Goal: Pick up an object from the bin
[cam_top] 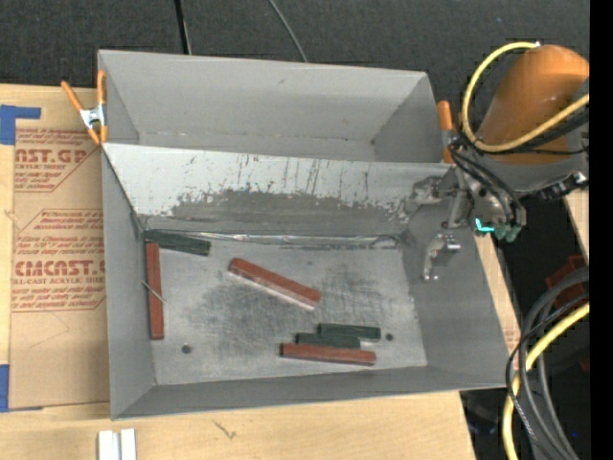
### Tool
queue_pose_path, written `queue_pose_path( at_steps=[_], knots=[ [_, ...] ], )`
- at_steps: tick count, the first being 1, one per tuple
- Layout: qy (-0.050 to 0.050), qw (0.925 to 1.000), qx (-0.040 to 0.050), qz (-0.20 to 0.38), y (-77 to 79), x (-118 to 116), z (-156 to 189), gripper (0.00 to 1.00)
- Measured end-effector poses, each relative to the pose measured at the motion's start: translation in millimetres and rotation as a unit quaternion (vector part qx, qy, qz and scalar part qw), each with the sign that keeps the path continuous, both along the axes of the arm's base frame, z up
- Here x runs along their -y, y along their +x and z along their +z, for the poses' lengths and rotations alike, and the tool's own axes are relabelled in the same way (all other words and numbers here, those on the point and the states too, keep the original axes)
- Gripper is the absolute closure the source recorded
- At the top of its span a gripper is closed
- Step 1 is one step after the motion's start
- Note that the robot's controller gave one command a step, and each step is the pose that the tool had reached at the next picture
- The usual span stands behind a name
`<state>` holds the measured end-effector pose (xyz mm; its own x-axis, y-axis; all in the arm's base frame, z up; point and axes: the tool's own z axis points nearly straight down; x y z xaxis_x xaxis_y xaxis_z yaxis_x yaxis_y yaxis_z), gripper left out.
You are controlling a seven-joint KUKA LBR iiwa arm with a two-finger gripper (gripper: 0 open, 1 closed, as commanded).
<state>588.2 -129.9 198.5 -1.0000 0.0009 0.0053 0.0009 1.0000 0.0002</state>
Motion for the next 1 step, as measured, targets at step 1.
queue_pose_path(
  at_steps=[1],
  knots=[
    [-0.001, 1.0, 0.0039, 0.001, 1.8, -0.7, 4.8, 0.0]
  ],
)
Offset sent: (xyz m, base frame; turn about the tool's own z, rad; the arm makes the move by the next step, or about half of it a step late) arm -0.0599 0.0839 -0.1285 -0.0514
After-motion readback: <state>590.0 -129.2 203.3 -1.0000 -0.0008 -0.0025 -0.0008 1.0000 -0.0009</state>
